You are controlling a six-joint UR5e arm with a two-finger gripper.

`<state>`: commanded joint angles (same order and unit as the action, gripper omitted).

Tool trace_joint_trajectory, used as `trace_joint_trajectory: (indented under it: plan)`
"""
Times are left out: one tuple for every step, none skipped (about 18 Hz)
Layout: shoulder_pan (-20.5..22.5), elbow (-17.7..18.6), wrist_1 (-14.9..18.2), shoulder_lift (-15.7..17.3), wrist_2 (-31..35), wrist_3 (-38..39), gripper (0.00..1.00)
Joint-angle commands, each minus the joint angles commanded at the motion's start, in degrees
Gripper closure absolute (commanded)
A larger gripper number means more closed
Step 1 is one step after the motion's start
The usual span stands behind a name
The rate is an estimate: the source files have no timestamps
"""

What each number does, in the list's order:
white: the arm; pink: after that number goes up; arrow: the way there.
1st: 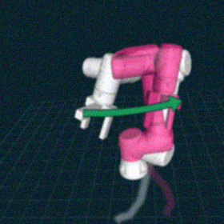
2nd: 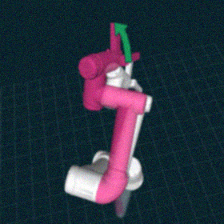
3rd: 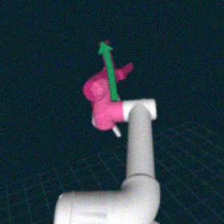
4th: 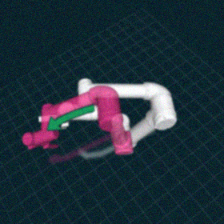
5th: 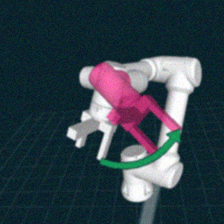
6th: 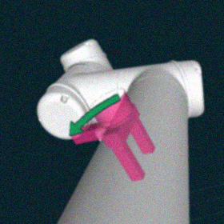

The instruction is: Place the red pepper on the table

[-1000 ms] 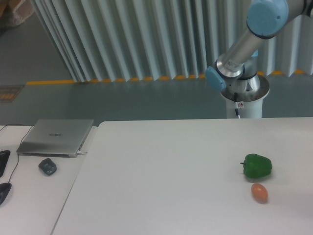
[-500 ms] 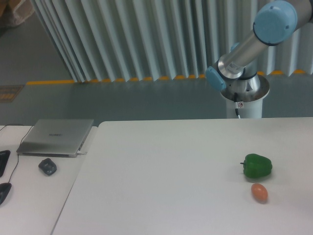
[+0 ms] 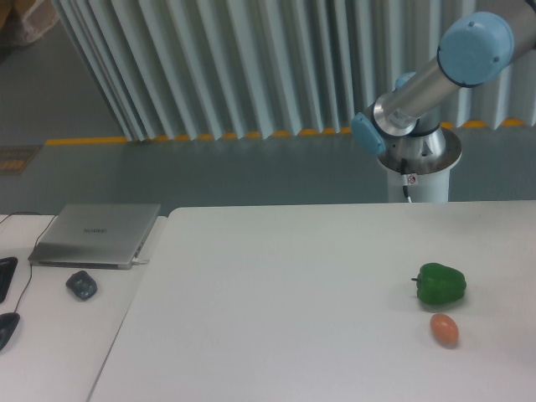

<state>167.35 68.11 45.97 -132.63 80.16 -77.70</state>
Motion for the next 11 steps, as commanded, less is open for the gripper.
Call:
trace_joint_trajectory:
  plan:
    - [0.0,-0.1,-0.1,-0.3,0.0,0.3,0.00]
    - [0.0,-0.4,-0.1,-0.5,0.0,0.3,0.00]
    - [0.0,-0.9,-0.1,-0.7,0.0,0.3,0.00]
    - [0.0,-1.1,-0.1,-0.8,0.0,0.3,0.00]
    - [0.0,-1.1,-0.1,-1.1,0.0,0.3,0.00]
    - [0.0,-1.5,-0.1,-1.3,0.0,0.3,0.00]
    - [0.0,-1.7,-0.1,-1.5,0.0,0.3,0.00]
    - [0.0,-1.7,-0.1,-1.6,0.0,0.3,0.00]
    - [0.0,-1.8,-0.2,-1.7,0.0,0.3,0.00]
    - [0.0,-1.9,-0.4,-1.9,0.0,0.3,0.00]
    - [0.0,-1.9,-0.5,-2.1,0.0,0.3,0.00]
